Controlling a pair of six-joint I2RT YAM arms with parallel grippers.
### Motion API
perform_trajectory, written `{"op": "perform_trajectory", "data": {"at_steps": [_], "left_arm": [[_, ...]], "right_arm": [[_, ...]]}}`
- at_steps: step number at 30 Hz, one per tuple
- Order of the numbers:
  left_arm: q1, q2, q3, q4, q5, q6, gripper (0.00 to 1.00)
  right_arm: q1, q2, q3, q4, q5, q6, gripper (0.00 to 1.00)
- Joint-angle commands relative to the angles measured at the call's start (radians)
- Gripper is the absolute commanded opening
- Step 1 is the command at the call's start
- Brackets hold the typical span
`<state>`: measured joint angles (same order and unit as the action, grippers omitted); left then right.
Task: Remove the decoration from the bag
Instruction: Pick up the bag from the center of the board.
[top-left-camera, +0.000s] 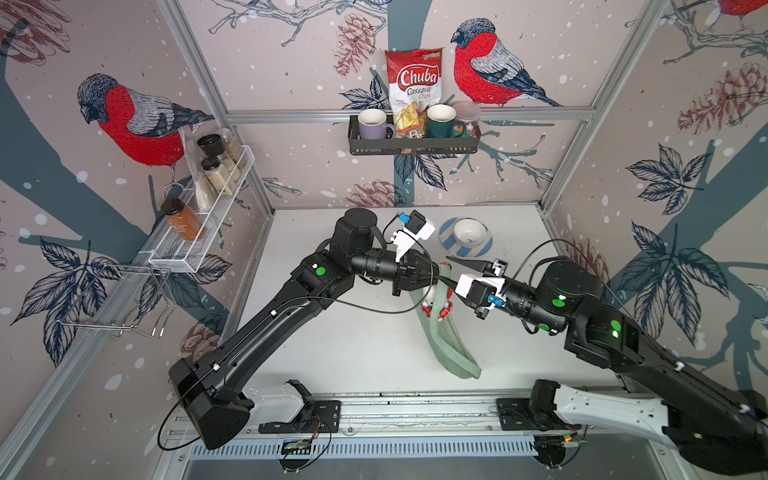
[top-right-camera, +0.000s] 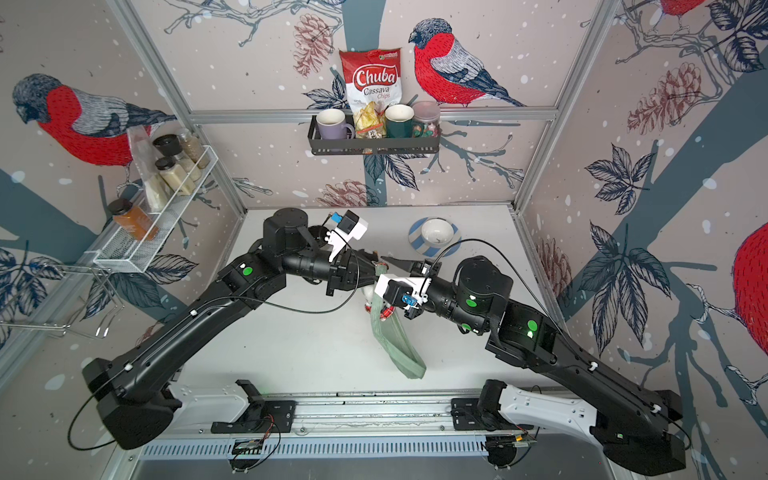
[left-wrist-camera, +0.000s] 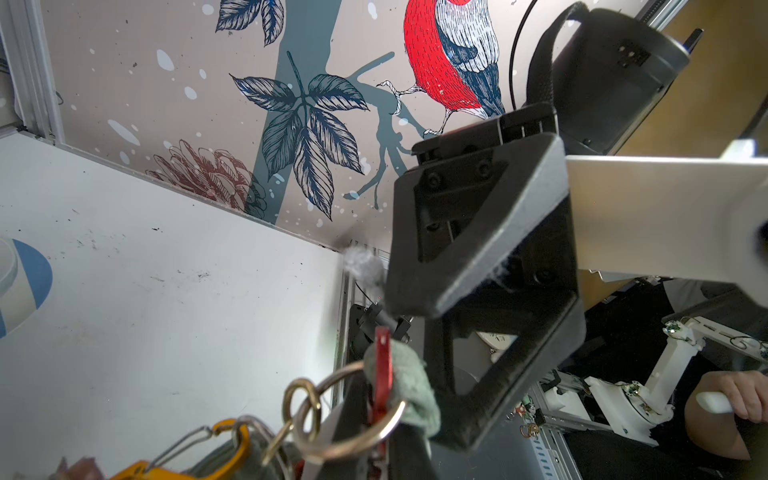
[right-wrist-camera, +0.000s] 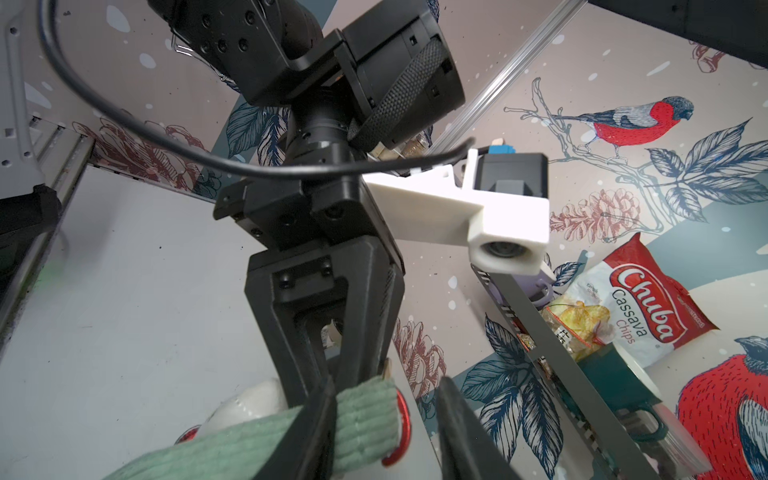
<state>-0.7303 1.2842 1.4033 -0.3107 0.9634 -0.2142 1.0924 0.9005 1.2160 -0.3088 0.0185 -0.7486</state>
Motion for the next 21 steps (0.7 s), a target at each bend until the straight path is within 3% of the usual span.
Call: {"op": "perform_trajectory", "data": {"at_steps": [1,8,15,21], "left_arm": [[-0.007,-0.014,0.015,-0.014,0.024,0.047,0.00],[-0.006,-0.044,-0.002,-0.004,-0.178,0.054,0.00],[-0.006,-0.078,-0.030,0.058,-0.342,0.037,0.00],[-0.006,-0.081,-0.040,0.109,-0.301,0.012,0.00]], "right_arm": [[-0.008,0.009,0.030,-0.042,-0.010,0.062,0.37],[-0.010,-0.027,-0.018,-0.002,-0.036,0.131,0.41],[-0.007,-0.006,-0.018,-0.031,-0.016,0.397,0.53],[-0.008,0.015,-0.015,-0.007,0.017,0.627,0.54]]}}
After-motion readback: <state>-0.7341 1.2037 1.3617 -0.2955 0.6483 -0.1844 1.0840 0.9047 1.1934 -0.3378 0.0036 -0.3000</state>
